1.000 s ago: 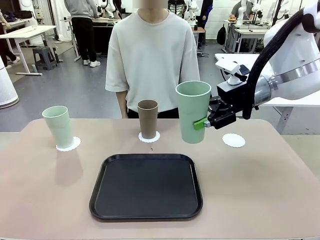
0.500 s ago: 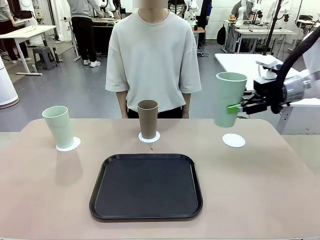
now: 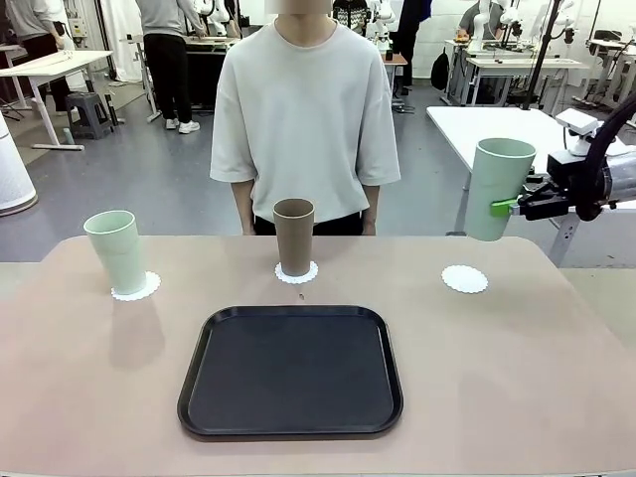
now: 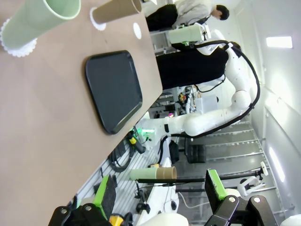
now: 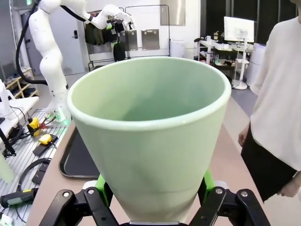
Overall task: Place coasters on the table and set cups on them.
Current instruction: Take one Reusable plastic cup from the Flat Tray and place it on a coaster set by the human.
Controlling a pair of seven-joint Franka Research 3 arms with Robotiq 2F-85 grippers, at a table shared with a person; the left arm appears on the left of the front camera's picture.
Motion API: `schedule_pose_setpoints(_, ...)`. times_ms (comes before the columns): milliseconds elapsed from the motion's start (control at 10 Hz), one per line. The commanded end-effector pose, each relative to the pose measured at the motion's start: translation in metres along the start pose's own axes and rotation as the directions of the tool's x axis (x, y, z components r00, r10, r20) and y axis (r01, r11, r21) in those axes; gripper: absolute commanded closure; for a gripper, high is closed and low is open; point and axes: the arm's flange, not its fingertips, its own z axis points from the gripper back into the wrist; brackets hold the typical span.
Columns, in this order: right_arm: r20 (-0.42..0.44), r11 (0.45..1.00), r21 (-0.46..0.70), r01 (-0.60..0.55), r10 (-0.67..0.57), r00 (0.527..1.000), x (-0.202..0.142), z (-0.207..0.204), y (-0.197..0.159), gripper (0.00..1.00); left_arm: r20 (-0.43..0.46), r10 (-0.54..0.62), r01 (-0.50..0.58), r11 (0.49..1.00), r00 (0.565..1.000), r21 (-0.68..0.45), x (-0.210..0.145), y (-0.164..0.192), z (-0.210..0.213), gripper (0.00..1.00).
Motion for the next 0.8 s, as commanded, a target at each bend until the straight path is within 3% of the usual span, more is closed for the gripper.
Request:
schedule_pose_setpoints(0,0.025,0.999,-0.03,-0.031,0.032,0.999,-0.004,0.009,-0.011,0.17,0.021,0.015,-0.015,1.0,1.0,0.001,0.0,-0.004,-0.002,0.0)
schedule_pose_setpoints(300,0.041,0.991,-0.127,-0.036,0.041,0.998,-0.006,0.024,-0.018,0.17,0.021,0.015,-0.015,1.0,1.0,0.001,0.0,-0.004,-0.002,0.0)
schedule_pose_setpoints(400,0.016,0.999,-0.047,-0.015,0.016,1.0,-0.009,0.017,-0.007,0.17,0.021,0.015,-0.015,1.0,1.0,0.001,0.0,-0.004,-0.002,0.0)
schedule_pose_setpoints(700,0.016,0.999,-0.047,-0.015,0.016,1.0,-0.009,0.017,-0.007,0.17,0.021,0.015,-0.015,1.0,1.0,0.001,0.0,-0.004,-0.002,0.0)
